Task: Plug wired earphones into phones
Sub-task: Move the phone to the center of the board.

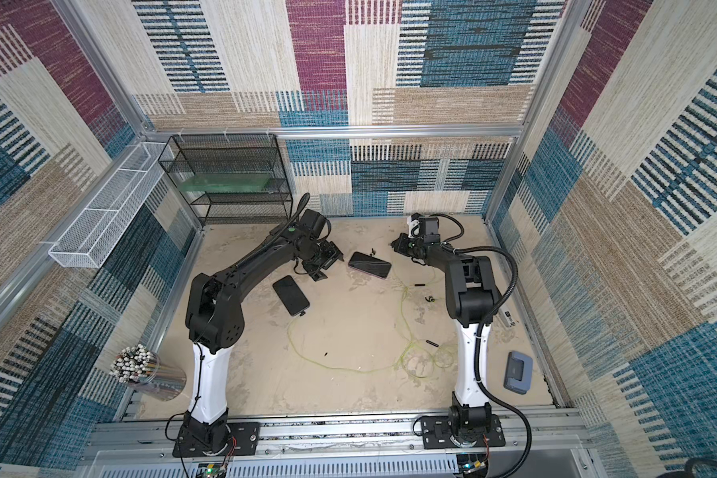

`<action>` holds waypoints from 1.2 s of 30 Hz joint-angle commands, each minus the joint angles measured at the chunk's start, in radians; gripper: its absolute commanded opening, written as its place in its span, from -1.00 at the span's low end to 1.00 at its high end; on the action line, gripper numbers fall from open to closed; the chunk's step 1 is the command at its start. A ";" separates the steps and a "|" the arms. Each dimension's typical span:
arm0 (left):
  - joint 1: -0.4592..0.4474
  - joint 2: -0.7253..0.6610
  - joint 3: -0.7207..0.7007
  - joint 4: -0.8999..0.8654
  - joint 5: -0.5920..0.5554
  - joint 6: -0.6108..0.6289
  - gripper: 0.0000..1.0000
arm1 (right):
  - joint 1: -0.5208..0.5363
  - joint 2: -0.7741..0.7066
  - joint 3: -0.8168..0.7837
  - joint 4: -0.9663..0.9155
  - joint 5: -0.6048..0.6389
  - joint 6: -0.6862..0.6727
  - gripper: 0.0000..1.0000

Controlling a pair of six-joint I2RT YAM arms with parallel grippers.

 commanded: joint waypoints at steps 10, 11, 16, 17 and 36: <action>0.007 -0.036 -0.113 0.075 0.076 0.032 0.50 | 0.038 0.041 -0.084 0.049 -0.136 0.007 -0.98; 0.006 -0.039 -0.116 0.075 0.073 0.034 0.50 | 0.039 0.029 -0.105 0.052 -0.136 0.005 -0.97; 0.008 -0.038 -0.114 0.071 0.075 0.038 0.52 | 0.070 -0.057 -0.272 0.128 -0.141 0.022 -0.97; 0.008 -0.038 -0.114 0.071 0.076 0.038 0.53 | 0.080 -0.072 -0.299 0.141 -0.140 0.025 -0.97; -0.074 0.024 -0.042 -0.162 -0.104 0.039 1.00 | 0.214 -0.564 -0.656 0.086 0.235 0.112 -1.00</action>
